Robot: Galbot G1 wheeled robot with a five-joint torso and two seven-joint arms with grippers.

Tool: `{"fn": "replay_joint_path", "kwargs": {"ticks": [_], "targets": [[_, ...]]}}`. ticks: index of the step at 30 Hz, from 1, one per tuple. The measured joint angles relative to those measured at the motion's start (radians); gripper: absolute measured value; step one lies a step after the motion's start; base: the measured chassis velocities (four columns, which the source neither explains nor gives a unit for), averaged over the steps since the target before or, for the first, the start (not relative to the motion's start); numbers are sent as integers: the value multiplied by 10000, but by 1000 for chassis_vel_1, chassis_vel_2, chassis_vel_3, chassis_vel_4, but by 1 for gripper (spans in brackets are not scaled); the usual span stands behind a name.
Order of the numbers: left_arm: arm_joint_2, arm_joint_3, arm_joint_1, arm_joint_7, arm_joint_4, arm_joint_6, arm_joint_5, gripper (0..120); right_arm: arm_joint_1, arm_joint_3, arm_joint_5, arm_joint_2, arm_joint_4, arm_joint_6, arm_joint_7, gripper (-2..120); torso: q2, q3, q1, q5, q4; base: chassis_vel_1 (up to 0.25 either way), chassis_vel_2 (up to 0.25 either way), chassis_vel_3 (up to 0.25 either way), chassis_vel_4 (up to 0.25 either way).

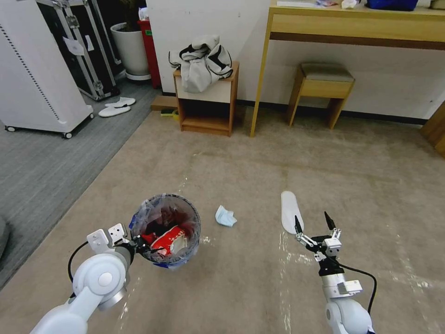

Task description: Pick up the trash bin and place the garbage on the floor into it.

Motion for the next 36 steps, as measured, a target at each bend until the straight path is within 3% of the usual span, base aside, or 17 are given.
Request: {"fn": "replay_joint_path", "kwargs": {"ticks": [14, 36], "targets": [[13, -131, 131, -47, -115, -24, 10, 1, 209, -96, -130, 49, -240, 349, 58, 100, -3, 3, 3, 0, 2, -177, 176, 156, -159], [55, -275, 326, -207, -359, -19, -72, 1, 317, -43, -115, -92, -164, 257, -23, 100, -2, -1, 0, 1, 1, -3, 1, 2, -3]]}}
